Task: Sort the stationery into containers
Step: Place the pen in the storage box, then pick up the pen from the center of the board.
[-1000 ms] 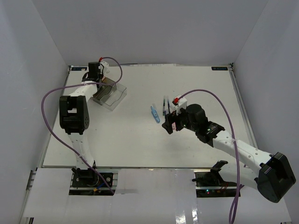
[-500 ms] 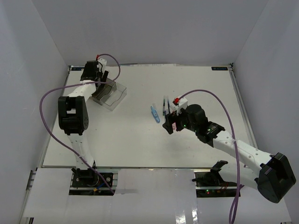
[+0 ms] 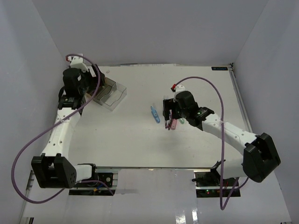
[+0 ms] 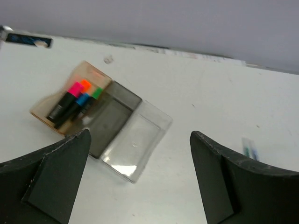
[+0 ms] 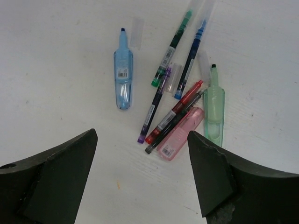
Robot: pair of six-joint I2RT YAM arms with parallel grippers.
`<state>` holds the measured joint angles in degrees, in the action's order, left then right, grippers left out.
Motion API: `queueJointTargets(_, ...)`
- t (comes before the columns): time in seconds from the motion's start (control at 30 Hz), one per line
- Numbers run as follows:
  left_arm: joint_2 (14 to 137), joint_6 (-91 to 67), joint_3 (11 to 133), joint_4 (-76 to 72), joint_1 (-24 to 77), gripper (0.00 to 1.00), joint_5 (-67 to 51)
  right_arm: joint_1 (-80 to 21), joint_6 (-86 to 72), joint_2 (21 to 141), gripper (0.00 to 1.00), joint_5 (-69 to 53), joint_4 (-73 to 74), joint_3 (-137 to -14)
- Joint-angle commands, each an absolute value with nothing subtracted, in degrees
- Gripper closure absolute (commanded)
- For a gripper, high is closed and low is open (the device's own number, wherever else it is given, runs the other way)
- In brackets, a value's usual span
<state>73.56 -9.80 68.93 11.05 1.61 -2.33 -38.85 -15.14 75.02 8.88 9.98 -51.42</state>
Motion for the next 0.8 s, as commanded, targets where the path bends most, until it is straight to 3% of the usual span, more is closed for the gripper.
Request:
queueJointTargets(0.0,71.03,-19.33,58.65,11.62,1.76,0.02,-12.38,-38.32,-17.23,80.67,0.17,14.05,12.92,-58.08)
queueJointTargets(0.2,67.94,-21.09,48.97,8.79,1.76,0.02,-16.43,-35.25,-17.23,93.41,0.48,14.42,14.15,-68.63)
queueJointTargets(0.3,68.46,-21.53,47.20,7.38,1.85,0.02,-17.84,-33.58,-16.96,99.30,0.58,14.32,14.68,-73.11)
queueJointTargets(0.5,69.52,-21.62,48.34,8.44,1.85,0.02,-16.88,-32.52,-16.52,109.76,0.68,14.94,17.48,-81.29)
queueJointTargets(0.77,70.58,-22.94,48.51,8.53,1.93,0.02,-19.42,-31.82,-17.58,116.72,0.73,15.91,17.75,-85.16)
